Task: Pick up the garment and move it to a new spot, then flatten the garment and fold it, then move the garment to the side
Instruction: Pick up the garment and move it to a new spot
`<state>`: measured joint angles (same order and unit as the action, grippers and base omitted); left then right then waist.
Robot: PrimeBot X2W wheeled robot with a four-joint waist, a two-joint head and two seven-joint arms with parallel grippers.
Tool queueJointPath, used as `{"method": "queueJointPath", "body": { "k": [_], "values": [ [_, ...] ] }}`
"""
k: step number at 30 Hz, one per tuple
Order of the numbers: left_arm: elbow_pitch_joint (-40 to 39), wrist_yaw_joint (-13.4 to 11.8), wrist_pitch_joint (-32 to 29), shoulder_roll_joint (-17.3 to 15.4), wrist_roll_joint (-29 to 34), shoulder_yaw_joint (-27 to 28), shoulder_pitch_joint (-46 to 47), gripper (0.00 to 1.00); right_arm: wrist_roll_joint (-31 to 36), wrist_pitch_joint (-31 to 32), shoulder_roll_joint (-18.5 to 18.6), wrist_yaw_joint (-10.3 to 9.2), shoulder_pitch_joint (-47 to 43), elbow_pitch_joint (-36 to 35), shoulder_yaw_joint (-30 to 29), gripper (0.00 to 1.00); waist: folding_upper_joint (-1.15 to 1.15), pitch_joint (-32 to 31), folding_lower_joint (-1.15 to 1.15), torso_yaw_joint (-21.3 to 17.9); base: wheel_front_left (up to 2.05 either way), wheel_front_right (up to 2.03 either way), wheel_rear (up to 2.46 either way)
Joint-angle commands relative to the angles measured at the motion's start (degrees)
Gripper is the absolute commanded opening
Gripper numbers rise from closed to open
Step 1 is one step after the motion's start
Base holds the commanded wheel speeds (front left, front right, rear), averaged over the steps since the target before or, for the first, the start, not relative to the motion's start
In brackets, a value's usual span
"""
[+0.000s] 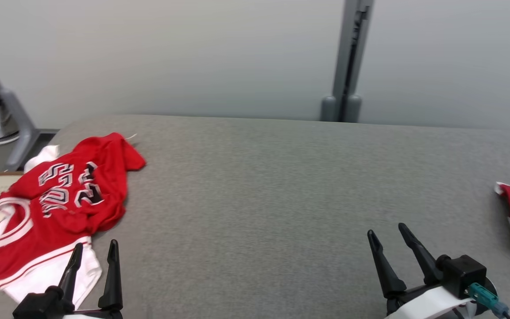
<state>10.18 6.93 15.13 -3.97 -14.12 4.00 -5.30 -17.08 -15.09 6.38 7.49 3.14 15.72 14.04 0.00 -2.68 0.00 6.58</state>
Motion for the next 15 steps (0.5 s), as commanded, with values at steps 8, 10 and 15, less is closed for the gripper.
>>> {"method": "queueJointPath", "body": {
  "k": [8, 10, 15],
  "values": [
    [1.37, -0.38, -0.02, -0.72, 0.03, 0.16, 0.45, 1.0, -1.25, -0.11, -0.01, 0.01, 2.11, 1.42, 2.43, 1.0, 0.0, 0.05, 0.0, 10.46, 0.0, 0.0, 0.0],
    [1.62, -0.44, -0.08, -0.86, -0.14, -0.02, 0.65, 1.0, -1.58, -0.11, -0.09, 0.01, 2.32, 1.73, 2.79, 1.0, 0.0, 0.1, 0.0, 11.91, 0.0, 0.0, 0.0],
    [1.92, -0.56, -0.14, -1.12, -0.55, -0.18, 0.71, 1.0, -1.99, -0.1, -0.22, 0.01, 2.7, 2.15, 3.49, 1.0, 0.0, 0.1, 0.0, 13.91, 0.0, 0.0, 0.0]
  ]
}}
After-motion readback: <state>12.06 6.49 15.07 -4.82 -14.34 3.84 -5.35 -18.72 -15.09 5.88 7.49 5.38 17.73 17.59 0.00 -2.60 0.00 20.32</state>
